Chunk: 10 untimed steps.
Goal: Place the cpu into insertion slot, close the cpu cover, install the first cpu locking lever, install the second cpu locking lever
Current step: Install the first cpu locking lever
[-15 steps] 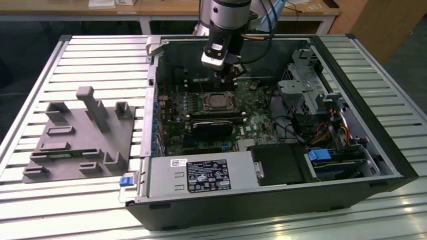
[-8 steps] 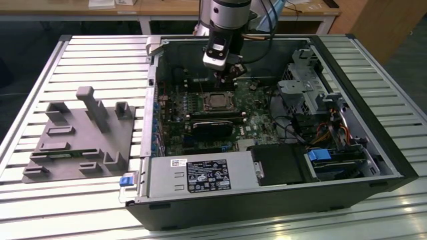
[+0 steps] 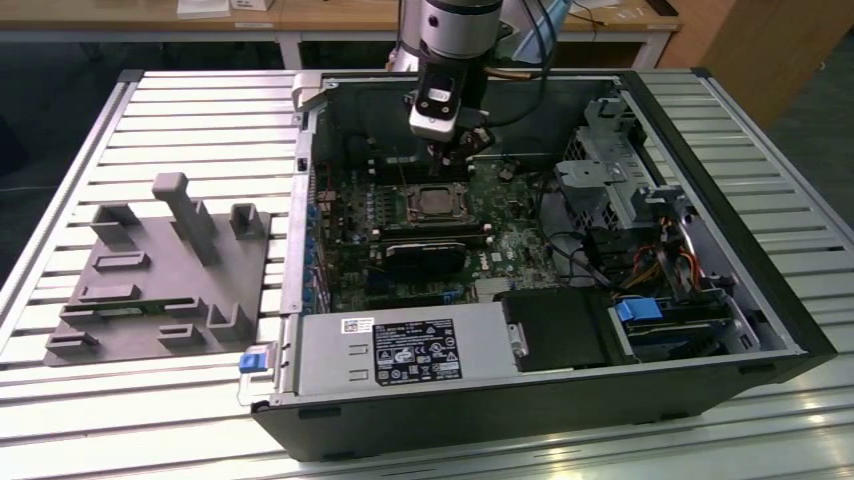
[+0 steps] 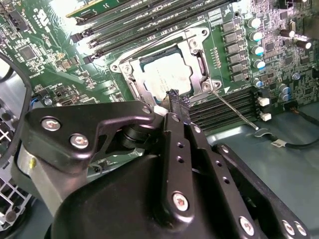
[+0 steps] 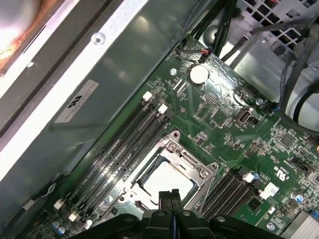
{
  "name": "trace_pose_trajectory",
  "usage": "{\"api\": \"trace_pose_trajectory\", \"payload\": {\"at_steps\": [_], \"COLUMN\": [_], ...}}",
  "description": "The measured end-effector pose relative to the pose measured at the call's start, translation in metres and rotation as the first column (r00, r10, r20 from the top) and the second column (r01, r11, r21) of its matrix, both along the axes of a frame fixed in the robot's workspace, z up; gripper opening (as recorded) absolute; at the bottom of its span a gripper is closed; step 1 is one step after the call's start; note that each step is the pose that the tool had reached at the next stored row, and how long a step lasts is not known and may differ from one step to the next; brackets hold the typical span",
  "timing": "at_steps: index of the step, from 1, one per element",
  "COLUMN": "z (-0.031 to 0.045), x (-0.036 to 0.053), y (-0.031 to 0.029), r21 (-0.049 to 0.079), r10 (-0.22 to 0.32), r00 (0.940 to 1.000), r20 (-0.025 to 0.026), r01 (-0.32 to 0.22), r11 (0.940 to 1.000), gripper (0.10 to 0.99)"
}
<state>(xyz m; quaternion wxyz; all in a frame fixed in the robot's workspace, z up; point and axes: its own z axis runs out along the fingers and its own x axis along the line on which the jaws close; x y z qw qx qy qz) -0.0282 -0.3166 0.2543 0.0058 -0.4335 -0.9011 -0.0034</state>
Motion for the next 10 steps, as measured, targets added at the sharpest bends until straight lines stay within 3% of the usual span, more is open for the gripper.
{"api": "trace_pose_trajectory", "payload": {"at_steps": [10], "z": [0.0000], "x": [0.0000], "y": [0.0000], "r21": [0.000], "r10": [0.063], "r00": [0.9980], "r20": [0.0000], "r01": [-0.063], "r11": [0.9980], "gripper": [0.118]}}
